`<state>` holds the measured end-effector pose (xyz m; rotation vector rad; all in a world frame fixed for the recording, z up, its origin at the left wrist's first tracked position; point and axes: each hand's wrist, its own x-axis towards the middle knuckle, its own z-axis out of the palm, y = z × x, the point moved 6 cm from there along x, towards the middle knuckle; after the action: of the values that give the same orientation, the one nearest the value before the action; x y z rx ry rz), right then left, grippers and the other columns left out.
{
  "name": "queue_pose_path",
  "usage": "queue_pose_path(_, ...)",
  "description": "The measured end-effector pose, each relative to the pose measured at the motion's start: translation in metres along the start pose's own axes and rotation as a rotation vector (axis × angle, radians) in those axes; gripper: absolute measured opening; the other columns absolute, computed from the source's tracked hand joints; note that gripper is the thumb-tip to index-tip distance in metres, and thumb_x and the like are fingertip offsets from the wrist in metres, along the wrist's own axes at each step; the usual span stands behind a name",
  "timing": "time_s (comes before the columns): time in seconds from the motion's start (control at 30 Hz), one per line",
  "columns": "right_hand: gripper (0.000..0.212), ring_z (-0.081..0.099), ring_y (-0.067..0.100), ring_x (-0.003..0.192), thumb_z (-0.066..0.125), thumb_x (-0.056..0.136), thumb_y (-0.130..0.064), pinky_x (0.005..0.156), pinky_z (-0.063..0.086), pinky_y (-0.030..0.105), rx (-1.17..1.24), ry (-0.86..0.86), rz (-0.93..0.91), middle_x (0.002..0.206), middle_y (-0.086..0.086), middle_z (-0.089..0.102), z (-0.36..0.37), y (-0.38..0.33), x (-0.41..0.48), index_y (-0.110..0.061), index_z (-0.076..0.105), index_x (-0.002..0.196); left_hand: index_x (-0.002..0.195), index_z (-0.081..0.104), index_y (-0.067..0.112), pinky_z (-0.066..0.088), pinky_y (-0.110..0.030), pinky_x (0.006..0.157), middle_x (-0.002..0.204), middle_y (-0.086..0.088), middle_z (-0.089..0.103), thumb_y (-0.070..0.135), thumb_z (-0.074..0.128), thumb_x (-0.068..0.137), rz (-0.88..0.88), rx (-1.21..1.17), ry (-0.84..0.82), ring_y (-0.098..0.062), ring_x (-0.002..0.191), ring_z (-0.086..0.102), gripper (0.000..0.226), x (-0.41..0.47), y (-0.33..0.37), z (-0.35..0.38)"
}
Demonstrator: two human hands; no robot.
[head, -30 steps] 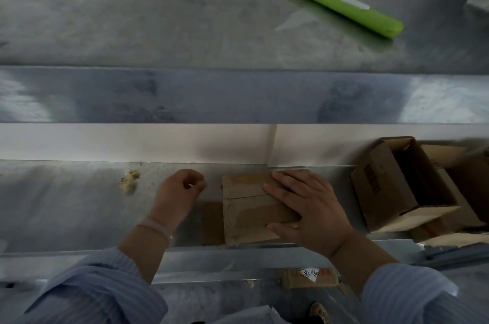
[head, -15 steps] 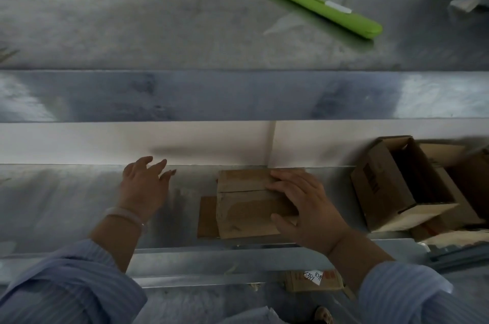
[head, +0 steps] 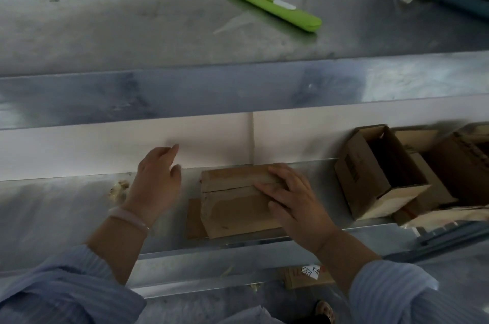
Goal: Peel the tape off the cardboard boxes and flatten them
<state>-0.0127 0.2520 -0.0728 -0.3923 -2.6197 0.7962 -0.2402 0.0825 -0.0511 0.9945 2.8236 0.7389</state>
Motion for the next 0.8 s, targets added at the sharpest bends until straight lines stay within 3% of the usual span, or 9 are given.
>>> queue_pose_path(0.07,0.049,0.017,0.006,0.144,0.051,0.091,-0.028,0.116,0.015,0.018,0.112,-0.022,0.065,0.154,-0.011,0.026,-0.002,0.003,-0.002,-0.035,0.049,0.139,0.143,0.044,0.013,0.031,-0.035,0.109,0.14,-0.009,0.047,0.019,0.049,0.097,0.183,-0.051,0.058,-0.028,0.129,0.041,0.047,-0.012,0.049,-0.008)
queue_pose_path(0.17,0.065,0.013,-0.009,0.141,0.064,0.091,-0.027,0.107,0.021,0.007,0.202,0.004,0.191,0.156,-0.024,0.01,-0.003,0.007,-0.008,-0.038,0.032,0.146,0.149,0.03,0.026,0.024,-0.029,0.112,0.149,0.002,0.038,0.04,0.04,0.099,0.45,-0.039,-0.161,-0.018,0.136,0.032,0.053,-0.038,0.116,0.015)
queue_pose_path(0.23,0.074,0.022,-0.008,0.136,0.07,0.086,-0.038,0.107,0.027,0.013,0.256,0.083,0.384,0.153,-0.022,0.017,-0.001,0.02,-0.015,-0.034,0.03,0.148,0.151,0.018,0.036,0.019,-0.034,0.115,0.155,0.005,0.029,0.06,0.023,0.094,0.535,0.093,-0.302,-0.017,0.141,0.025,0.062,-0.047,0.131,0.046)
queue_pose_path(0.3,0.067,0.044,0.0,0.124,0.067,0.084,-0.049,0.105,0.041,0.026,0.36,0.084,0.558,0.139,-0.015,0.043,0.003,0.034,-0.025,-0.031,0.041,0.143,0.151,0.021,0.035,0.023,-0.042,0.114,0.155,-0.002,0.031,0.066,0.015,0.091,0.621,0.305,-0.264,-0.025,0.139,0.031,0.067,-0.049,0.128,0.065)
queue_pose_path(0.33,0.051,0.054,-0.001,0.111,0.064,0.087,-0.047,0.099,0.046,0.026,0.392,0.054,0.585,0.125,-0.014,0.056,0.007,0.039,-0.03,-0.034,0.05,0.135,0.15,0.024,0.034,0.027,-0.045,0.112,0.153,-0.005,0.034,0.066,0.014,0.093,0.639,0.381,-0.247,-0.028,0.137,0.036,0.067,-0.048,0.125,0.07)
queue_pose_path(0.4,0.026,0.059,-0.01,0.093,0.06,0.094,-0.032,0.086,0.045,0.012,0.413,0.021,0.604,0.103,-0.02,0.065,0.008,0.044,-0.044,-0.038,0.059,0.12,0.149,0.027,0.032,0.032,-0.046,0.11,0.152,-0.006,0.037,0.064,0.015,0.095,0.653,0.434,-0.234,-0.029,0.134,0.04,0.064,-0.047,0.122,0.072)
queue_pose_path(0.5,0.022,0.062,-0.014,0.086,0.066,0.092,-0.019,0.082,0.045,0.013,0.497,0.131,0.649,0.099,-0.014,0.07,0.008,0.051,-0.059,-0.032,0.068,0.109,0.149,0.029,0.031,0.033,-0.047,0.108,0.151,-0.007,0.039,0.062,0.019,0.095,0.67,0.447,-0.22,-0.03,0.132,0.042,0.063,-0.045,0.124,0.071)
queue_pose_path(0.67,0.023,0.061,-0.017,0.079,0.073,0.087,-0.022,0.071,0.042,0.002,0.515,0.278,0.688,0.095,-0.009,0.072,0.004,0.04,-0.059,-0.016,0.075,0.109,0.149,0.032,0.03,0.033,-0.048,0.108,0.149,-0.008,0.04,0.061,0.021,0.094,0.647,0.448,-0.231,-0.031,0.132,0.042,0.063,-0.046,0.124,0.073)
queue_pose_path(0.8,0.025,0.063,-0.008,0.078,0.079,0.08,-0.03,0.075,0.05,0.012,0.452,0.345,0.716,0.086,-0.015,0.068,-0.002,0.035,-0.057,-0.02,0.075,0.102,0.148,0.033,0.031,0.031,-0.048,0.109,0.15,-0.007,0.039,0.062,0.021,0.094,0.643,0.42,-0.231,-0.03,0.134,0.04,0.064,-0.045,0.125,0.073)
